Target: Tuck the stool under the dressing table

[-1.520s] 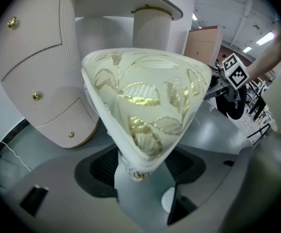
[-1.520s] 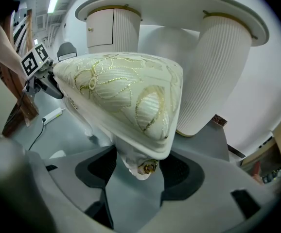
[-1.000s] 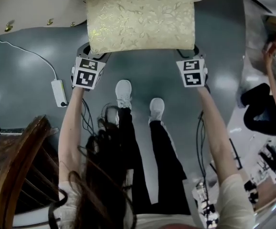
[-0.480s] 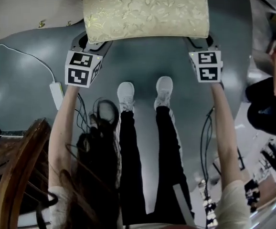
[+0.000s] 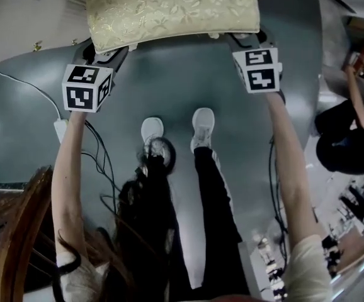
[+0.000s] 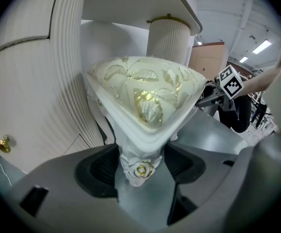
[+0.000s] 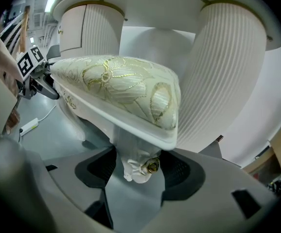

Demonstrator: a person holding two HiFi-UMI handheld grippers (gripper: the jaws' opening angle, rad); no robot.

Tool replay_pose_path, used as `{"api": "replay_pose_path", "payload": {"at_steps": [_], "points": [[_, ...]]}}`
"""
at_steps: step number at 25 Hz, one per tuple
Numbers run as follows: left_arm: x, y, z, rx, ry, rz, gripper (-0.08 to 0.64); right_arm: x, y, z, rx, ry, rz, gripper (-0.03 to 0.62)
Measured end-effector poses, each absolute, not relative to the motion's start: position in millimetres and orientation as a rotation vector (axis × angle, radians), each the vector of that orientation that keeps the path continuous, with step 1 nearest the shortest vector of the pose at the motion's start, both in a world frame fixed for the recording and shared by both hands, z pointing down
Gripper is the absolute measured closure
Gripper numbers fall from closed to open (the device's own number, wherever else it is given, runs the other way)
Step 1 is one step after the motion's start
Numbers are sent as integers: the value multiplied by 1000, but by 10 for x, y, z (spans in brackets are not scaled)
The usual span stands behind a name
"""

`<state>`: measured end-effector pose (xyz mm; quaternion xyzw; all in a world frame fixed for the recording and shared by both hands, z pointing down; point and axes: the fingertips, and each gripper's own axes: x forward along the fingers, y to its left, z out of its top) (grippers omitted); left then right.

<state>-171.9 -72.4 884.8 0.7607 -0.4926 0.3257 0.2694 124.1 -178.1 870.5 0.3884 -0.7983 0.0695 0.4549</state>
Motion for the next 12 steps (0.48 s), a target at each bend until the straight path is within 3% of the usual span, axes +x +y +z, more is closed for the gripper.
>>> {"api": "replay_pose_path", "payload": {"at_steps": [12], "points": [[-1760,-872,8876,2049,-1304,1012,265,1273,-1721,8697,1057,-1979,187,314]]}}
